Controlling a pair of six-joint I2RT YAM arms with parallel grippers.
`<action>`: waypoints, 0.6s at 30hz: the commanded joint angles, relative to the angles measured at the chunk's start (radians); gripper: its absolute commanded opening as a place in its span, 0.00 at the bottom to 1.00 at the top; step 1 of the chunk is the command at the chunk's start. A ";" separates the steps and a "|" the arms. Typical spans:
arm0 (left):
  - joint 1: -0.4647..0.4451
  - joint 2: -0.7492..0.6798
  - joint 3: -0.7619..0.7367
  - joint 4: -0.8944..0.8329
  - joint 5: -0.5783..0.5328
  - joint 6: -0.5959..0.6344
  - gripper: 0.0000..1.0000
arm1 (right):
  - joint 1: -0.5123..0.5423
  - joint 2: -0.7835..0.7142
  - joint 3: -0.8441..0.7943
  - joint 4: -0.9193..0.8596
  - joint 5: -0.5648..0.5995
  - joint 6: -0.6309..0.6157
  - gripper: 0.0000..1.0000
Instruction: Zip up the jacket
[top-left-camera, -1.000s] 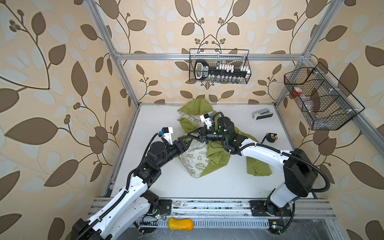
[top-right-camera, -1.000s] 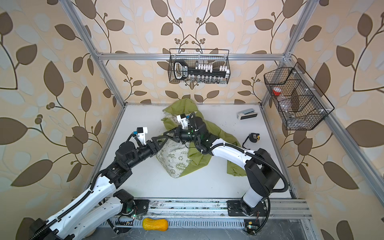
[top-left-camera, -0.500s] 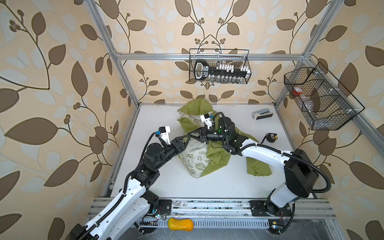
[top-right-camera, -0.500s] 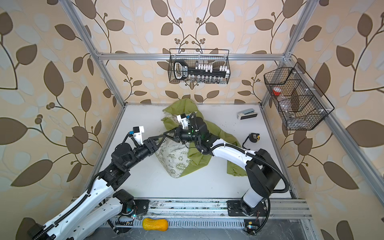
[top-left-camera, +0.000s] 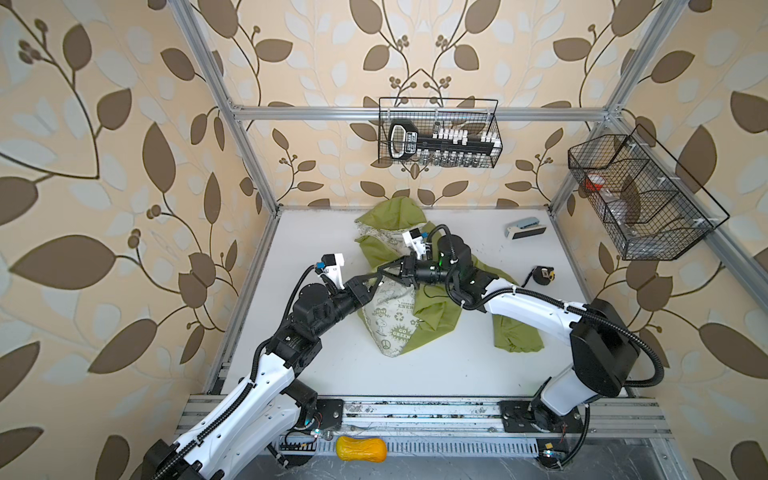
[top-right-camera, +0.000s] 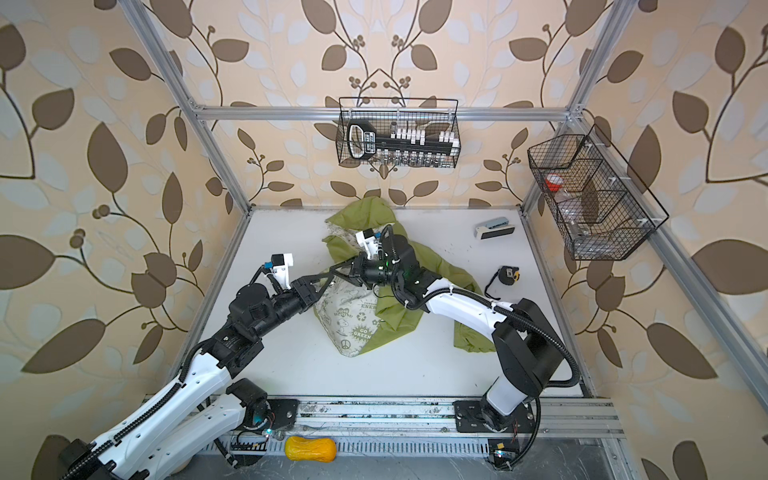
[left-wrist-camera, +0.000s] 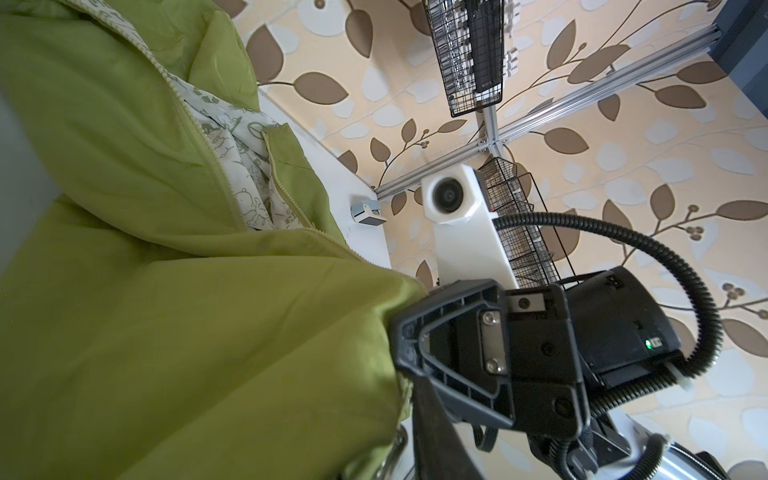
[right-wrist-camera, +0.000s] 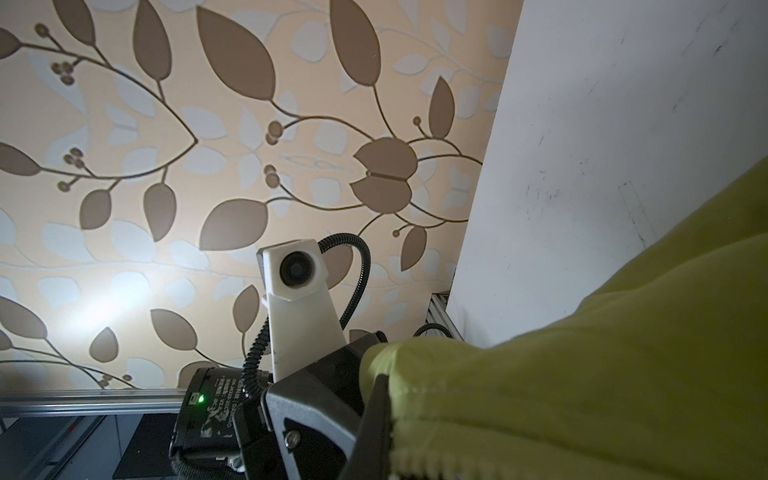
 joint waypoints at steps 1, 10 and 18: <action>0.015 0.001 0.040 0.023 0.045 0.025 0.24 | -0.006 -0.030 -0.017 0.001 0.000 -0.002 0.00; 0.018 0.020 0.056 0.035 0.069 0.030 0.19 | -0.005 -0.031 -0.024 -0.006 -0.001 -0.009 0.00; 0.018 0.024 0.067 0.041 0.083 0.026 0.14 | -0.006 -0.038 -0.034 -0.029 0.000 -0.031 0.00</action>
